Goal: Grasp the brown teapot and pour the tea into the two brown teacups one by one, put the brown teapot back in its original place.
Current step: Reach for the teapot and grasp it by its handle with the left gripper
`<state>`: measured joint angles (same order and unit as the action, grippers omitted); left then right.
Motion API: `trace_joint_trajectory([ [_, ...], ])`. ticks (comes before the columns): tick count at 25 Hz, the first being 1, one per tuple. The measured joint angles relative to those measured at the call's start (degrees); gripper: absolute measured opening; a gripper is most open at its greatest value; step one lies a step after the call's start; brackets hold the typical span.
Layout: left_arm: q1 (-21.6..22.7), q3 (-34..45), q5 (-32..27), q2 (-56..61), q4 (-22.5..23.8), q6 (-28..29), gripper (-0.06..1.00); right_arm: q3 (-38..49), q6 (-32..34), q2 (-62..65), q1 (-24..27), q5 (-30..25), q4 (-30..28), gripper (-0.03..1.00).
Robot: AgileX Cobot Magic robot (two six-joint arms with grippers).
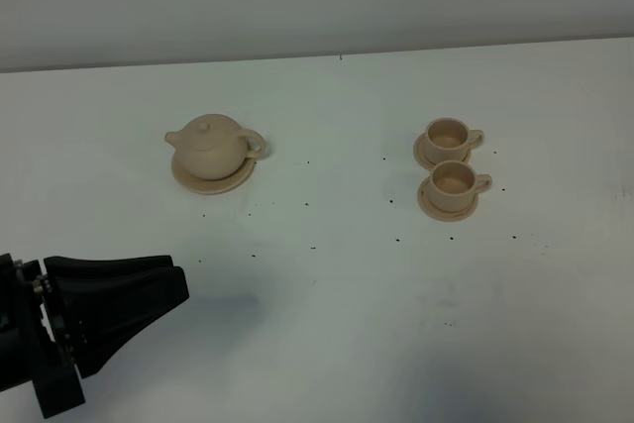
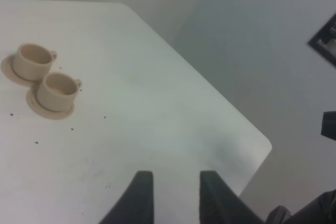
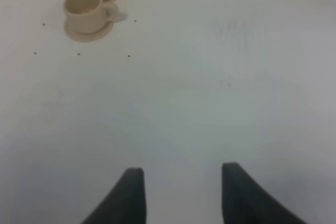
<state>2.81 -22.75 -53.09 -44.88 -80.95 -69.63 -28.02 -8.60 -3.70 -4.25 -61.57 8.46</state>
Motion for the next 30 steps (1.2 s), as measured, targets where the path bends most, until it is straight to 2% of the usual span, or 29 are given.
trace_joint_trajectory([
  [6,0.0,0.0,0.1,0.0,0.1,0.2,0.24,0.3,2.0,0.1,0.0,0.0,0.2,0.35],
  [9,0.0,0.0,1.5,0.0,0.0,3.3,0.24,0.3,2.1,0.1,0.0,0.0,0.2,0.35],
  [12,0.0,-0.2,5.6,0.0,0.3,6.6,0.24,0.3,2.3,0.1,0.0,0.0,0.2,0.35],
  [15,0.0,-3.6,8.8,-0.3,0.5,7.6,0.24,0.3,2.4,0.1,0.0,0.0,0.2,0.35],
  [20,0.0,-13.4,9.2,-3.3,1.1,12.0,0.24,0.3,2.4,0.1,0.0,0.0,0.2,0.35],
  [23,0.0,-19.8,7.7,-5.9,5.2,16.0,0.24,0.4,2.4,0.1,0.0,0.0,0.2,0.35],
  [27,0.0,-27.2,5.8,-8.8,14.6,22.1,0.24,0.4,2.4,0.1,0.0,0.0,0.2,0.35],
  [30,0.0,-31.5,5.1,-10.0,20.0,25.8,0.24,0.4,2.4,0.1,0.0,0.0,0.2,0.35],
])
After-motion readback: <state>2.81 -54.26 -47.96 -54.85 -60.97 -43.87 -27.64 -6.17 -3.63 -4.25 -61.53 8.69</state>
